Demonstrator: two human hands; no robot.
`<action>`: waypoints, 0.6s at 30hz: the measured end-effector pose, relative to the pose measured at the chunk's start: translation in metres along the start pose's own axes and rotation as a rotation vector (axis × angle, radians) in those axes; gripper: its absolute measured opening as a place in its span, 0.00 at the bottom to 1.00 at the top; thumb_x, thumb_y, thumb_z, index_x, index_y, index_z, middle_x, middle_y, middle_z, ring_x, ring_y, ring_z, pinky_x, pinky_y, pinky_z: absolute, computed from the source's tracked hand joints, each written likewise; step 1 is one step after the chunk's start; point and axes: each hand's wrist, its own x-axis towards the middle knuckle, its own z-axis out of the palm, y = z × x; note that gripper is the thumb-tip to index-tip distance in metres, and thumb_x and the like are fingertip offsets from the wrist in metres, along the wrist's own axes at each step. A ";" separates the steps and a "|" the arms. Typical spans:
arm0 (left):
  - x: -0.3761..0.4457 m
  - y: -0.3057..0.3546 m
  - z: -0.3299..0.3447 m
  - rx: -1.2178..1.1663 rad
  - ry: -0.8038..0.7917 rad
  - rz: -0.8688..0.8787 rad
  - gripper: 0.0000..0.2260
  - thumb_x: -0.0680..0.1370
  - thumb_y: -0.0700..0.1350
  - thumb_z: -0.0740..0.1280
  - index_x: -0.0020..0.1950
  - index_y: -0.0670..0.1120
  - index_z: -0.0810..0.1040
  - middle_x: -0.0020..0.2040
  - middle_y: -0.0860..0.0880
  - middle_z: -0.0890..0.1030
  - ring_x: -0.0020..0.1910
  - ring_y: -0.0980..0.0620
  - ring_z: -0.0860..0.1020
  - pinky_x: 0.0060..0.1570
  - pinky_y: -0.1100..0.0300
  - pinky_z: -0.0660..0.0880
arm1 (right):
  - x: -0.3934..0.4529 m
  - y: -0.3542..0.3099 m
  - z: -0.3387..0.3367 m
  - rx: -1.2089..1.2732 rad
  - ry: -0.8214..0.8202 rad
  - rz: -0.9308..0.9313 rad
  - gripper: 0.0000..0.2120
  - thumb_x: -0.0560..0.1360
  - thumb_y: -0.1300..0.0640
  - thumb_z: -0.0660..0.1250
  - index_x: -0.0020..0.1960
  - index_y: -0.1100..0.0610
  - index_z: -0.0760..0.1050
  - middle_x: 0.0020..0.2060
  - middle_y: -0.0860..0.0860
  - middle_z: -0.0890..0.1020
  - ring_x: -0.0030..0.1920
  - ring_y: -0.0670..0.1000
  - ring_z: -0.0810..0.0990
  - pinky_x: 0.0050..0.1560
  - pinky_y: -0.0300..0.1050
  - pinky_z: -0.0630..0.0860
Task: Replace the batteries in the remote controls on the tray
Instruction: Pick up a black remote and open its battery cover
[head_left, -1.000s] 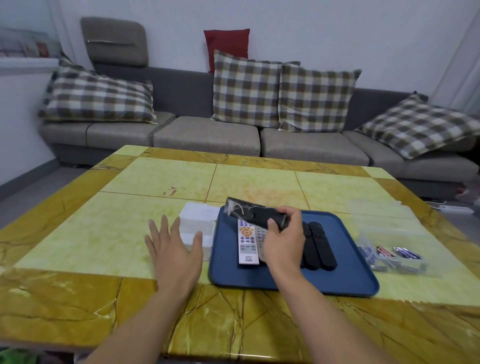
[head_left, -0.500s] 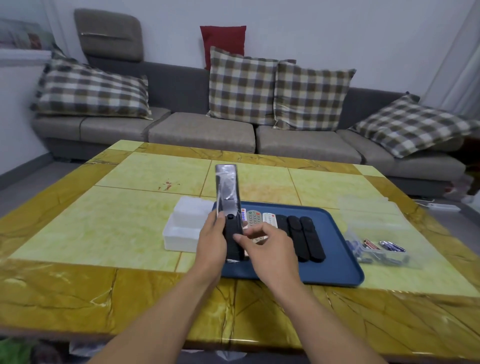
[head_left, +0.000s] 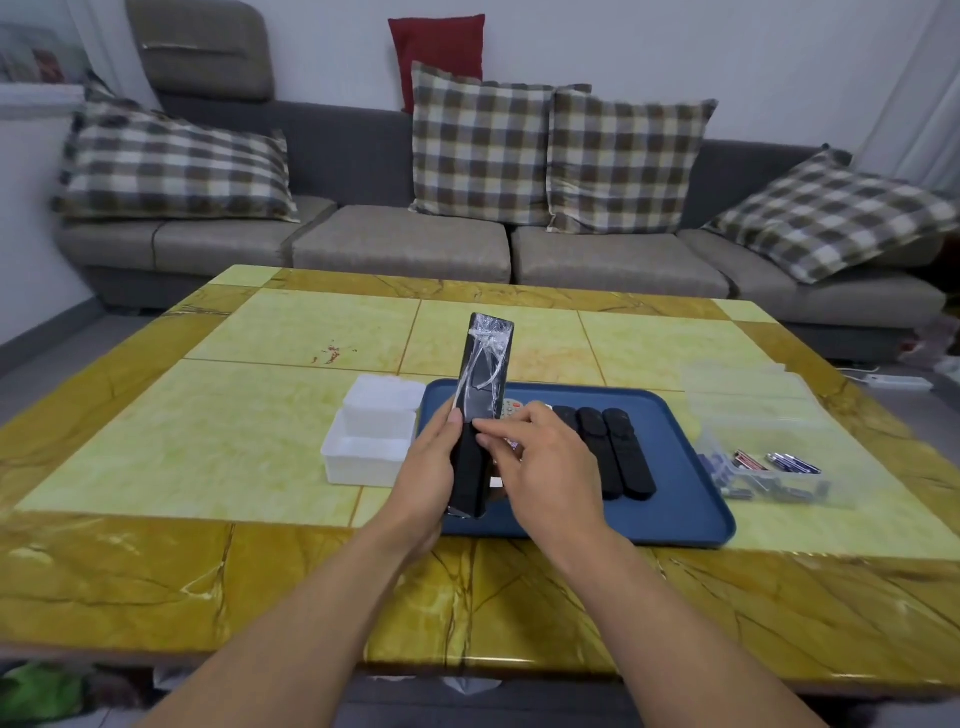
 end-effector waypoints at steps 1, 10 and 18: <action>0.000 0.000 -0.001 0.009 -0.001 -0.004 0.15 0.87 0.51 0.54 0.62 0.48 0.77 0.42 0.50 0.85 0.35 0.53 0.83 0.28 0.60 0.77 | 0.002 -0.001 -0.001 -0.009 -0.040 0.015 0.09 0.80 0.48 0.65 0.58 0.42 0.82 0.44 0.41 0.75 0.43 0.42 0.74 0.40 0.31 0.70; -0.002 -0.004 -0.001 0.086 0.000 -0.060 0.15 0.86 0.52 0.56 0.69 0.58 0.77 0.56 0.44 0.84 0.42 0.47 0.84 0.34 0.56 0.78 | 0.005 0.002 -0.008 0.198 -0.343 0.174 0.10 0.78 0.47 0.69 0.55 0.48 0.71 0.49 0.44 0.75 0.44 0.45 0.77 0.43 0.39 0.76; 0.003 -0.004 -0.006 0.025 0.067 -0.082 0.16 0.86 0.54 0.54 0.67 0.55 0.77 0.49 0.46 0.86 0.41 0.48 0.84 0.39 0.49 0.82 | 0.009 0.007 -0.022 0.523 -0.181 0.385 0.06 0.79 0.54 0.69 0.53 0.47 0.73 0.44 0.49 0.83 0.42 0.47 0.82 0.39 0.42 0.76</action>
